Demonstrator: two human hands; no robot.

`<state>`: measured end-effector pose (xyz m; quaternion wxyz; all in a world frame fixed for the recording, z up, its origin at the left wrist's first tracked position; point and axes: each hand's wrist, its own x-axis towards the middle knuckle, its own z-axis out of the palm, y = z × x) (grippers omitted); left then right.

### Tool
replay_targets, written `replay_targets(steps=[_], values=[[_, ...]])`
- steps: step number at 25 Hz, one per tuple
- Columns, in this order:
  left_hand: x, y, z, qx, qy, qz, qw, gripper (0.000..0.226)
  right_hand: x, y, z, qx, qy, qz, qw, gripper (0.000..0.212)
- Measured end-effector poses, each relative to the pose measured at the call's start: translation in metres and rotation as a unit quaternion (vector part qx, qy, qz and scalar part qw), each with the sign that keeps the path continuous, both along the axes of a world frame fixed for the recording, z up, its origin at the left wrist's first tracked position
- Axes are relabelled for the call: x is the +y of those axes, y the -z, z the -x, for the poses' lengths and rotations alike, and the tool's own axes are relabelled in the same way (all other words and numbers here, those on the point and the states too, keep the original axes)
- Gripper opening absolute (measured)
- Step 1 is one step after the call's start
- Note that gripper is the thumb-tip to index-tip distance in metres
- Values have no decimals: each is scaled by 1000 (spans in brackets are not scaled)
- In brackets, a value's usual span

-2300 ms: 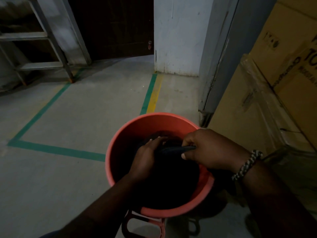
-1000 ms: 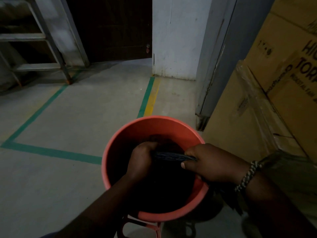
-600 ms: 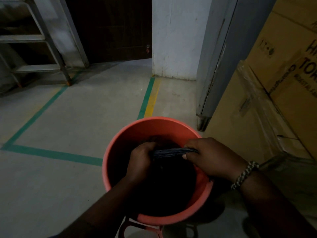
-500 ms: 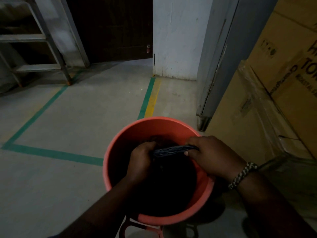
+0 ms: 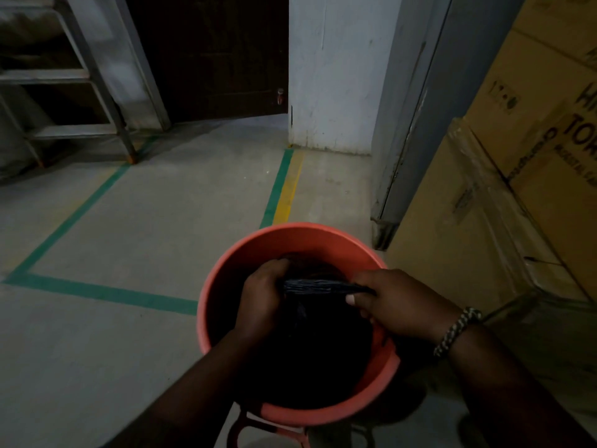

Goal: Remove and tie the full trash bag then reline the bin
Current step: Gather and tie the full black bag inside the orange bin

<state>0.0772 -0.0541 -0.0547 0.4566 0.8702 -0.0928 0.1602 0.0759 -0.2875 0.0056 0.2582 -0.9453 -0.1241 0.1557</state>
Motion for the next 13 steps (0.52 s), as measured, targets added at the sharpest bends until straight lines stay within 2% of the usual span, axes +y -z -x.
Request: replay_targets(steps=[3, 6, 11, 13], values=[[1, -16, -3, -31, 12, -12, 999, 35, -5, -2, -2, 13, 12, -78, 997, 13], [-3, -32, -9, -26, 44, -33, 998, 35, -10, -5, -6, -32, 28, -112, 993, 5], [-5, -75, -26, -39, 76, -73, 994, 8, -28, -3, -10, 32, 105, -264, 958, 46], [-4, -99, -30, -58, 78, -77, 992, 5, -30, -4, -14, 74, 130, -344, 927, 48]])
